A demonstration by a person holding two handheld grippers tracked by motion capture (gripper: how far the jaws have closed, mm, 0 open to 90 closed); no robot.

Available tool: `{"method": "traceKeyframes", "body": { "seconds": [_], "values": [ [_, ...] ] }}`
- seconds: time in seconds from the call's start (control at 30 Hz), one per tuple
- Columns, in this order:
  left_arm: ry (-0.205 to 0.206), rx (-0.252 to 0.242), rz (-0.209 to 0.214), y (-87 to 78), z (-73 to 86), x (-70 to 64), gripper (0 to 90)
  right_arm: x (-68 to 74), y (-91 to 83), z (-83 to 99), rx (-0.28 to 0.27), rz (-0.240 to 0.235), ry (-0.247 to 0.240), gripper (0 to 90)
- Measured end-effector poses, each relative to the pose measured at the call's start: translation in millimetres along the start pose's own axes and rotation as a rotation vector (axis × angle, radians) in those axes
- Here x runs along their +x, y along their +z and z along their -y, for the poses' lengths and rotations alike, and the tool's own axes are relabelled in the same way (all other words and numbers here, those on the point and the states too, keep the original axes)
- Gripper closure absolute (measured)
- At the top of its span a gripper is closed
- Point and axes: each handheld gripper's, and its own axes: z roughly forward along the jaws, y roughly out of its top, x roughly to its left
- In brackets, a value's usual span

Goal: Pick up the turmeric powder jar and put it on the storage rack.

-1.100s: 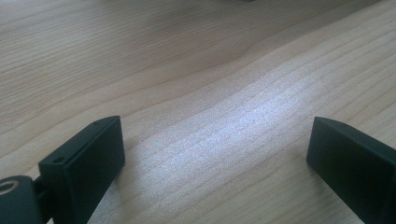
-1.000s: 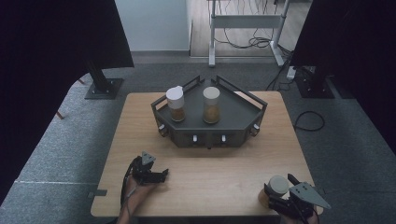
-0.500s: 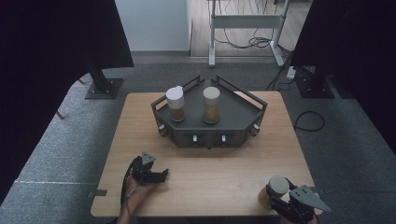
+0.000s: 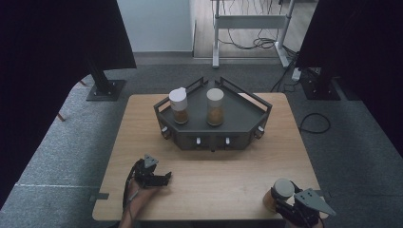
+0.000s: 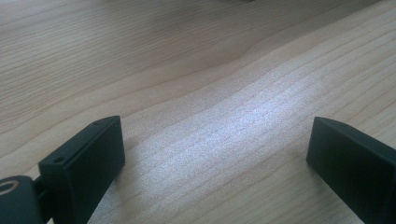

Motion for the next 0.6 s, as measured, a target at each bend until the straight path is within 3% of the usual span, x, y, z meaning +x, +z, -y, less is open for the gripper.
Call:
{"method": "traceKeyframes", "body": {
  "seconds": [0.6],
  "values": [
    [0.000, 0.000, 0.000, 0.0, 0.0, 0.0, 3.9, 2.6, -6.2, -14.1, -0.049, 0.013, -0.013, 33.1]
  ]
}}
